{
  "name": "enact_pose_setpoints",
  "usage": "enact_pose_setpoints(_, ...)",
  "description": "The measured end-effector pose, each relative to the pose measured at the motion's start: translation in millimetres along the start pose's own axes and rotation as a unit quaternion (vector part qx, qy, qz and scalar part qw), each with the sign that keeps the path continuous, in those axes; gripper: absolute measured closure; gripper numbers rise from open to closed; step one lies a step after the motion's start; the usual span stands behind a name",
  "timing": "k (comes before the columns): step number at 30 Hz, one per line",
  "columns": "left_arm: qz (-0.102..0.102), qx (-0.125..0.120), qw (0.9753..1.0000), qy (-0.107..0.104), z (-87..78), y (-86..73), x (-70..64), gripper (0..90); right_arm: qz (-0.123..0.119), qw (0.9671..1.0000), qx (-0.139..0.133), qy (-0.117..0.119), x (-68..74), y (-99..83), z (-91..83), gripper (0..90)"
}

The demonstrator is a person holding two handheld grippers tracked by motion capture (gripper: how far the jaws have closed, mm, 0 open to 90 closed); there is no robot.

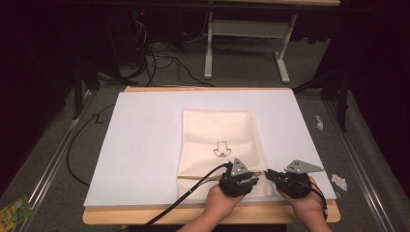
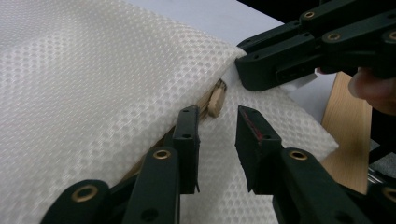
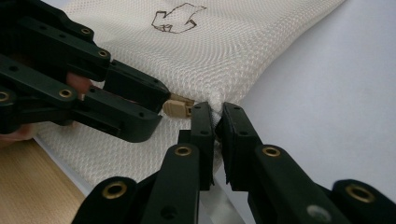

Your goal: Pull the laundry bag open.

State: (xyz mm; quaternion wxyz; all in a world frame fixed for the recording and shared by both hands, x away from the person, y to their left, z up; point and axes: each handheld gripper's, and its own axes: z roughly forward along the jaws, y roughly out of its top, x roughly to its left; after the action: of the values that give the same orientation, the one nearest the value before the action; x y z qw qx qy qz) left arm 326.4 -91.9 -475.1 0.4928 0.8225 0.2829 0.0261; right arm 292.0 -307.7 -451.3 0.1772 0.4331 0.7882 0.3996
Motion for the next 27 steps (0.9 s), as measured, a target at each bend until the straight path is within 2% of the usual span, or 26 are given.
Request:
enact_pose_setpoints(8,0.006,0.007,0.9999,0.011,8.4,7.6,-8.2,80.6,-0.001,1.0,-0.003,0.003,0.4,0.3,-0.1,85.2)
enact_pose_setpoints(9,0.008,0.008,0.9998,0.017,8.1,8.0,-8.5,86.1,-0.002,1.0,-0.003,0.003,0.9,0.4,-0.3,85.2)
enact_pose_setpoints(27,0.002,0.009,0.9999,0.007,4.1,8.3,-4.4,87.2,-0.008,1.0,-0.005,0.0,3.5,1.2,-0.4,85.0)
